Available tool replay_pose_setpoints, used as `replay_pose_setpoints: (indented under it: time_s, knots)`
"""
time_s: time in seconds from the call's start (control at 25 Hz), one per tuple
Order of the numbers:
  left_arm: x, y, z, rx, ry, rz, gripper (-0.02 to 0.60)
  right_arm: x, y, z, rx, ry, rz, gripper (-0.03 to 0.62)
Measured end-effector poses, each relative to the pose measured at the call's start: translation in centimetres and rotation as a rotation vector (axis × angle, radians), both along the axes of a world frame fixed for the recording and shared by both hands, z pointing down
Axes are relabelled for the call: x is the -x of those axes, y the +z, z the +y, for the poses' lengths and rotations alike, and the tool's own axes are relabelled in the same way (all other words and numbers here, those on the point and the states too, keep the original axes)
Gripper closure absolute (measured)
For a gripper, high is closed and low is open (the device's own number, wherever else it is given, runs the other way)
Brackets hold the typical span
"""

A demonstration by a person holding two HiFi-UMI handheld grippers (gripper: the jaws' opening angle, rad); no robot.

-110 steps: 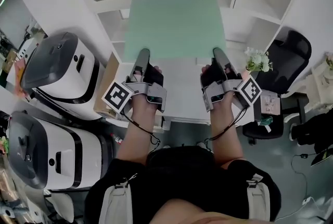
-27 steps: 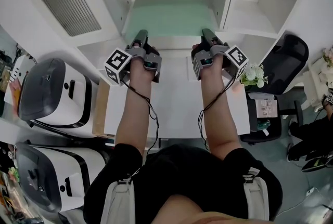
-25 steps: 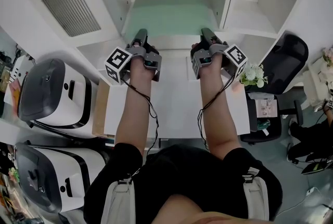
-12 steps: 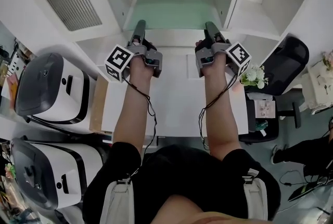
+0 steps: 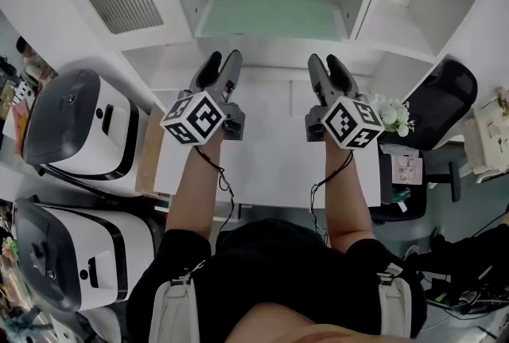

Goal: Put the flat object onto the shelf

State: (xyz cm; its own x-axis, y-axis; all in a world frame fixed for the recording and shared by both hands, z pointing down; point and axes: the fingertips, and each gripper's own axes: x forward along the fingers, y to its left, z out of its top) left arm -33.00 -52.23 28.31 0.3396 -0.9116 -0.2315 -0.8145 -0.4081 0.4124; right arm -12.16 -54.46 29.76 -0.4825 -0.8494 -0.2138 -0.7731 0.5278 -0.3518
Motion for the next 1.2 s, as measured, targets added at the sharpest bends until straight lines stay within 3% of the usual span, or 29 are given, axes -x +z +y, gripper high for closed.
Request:
replay_pose_setpoints:
  time_s: [0.08,0.16,0.28,0.4,0.48,0.76,1.2]
  knots:
    - [-0.6,1.6,1.1,-0.026,-0.067,-0.226,0.387,1.7,1.0,1.5,-0.108,0.044,0.242,0.411]
    - [-1.0,3.7,2.0,-0.027,-0.119,-0.371,0.48,2.7,2.3,2.8,-0.175,0.095,0.365,0.476]
    - [-1.6,6.8,3.7,-0.012,-0.159,-0.48,0.561,3.3,4.6,4.4,-0.204,0.136,0.424,0.595]
    - [-2.0,9.4,5.5,-0.007,-0.191,-0.56,0.566,3.4,7.0,5.7,-0.192,0.126,0.405,0.596]
    - [-2.2,10.9,6.9,0.002,-0.196,-0.568,0.566,3.3,8.5,6.6,-0.184,0.118,0.398,0.597]
    - [-1.9,13.3,10.0,0.057,-0.178,-0.488,0.566,3.6,11.0,9.6,-0.155,0.118,0.4,0.597]
    - [-2.5,12.0,12.8,0.038,-0.169,-0.502,0.566,2.7,10.4,12.5,-0.143,0.147,0.392,0.595]
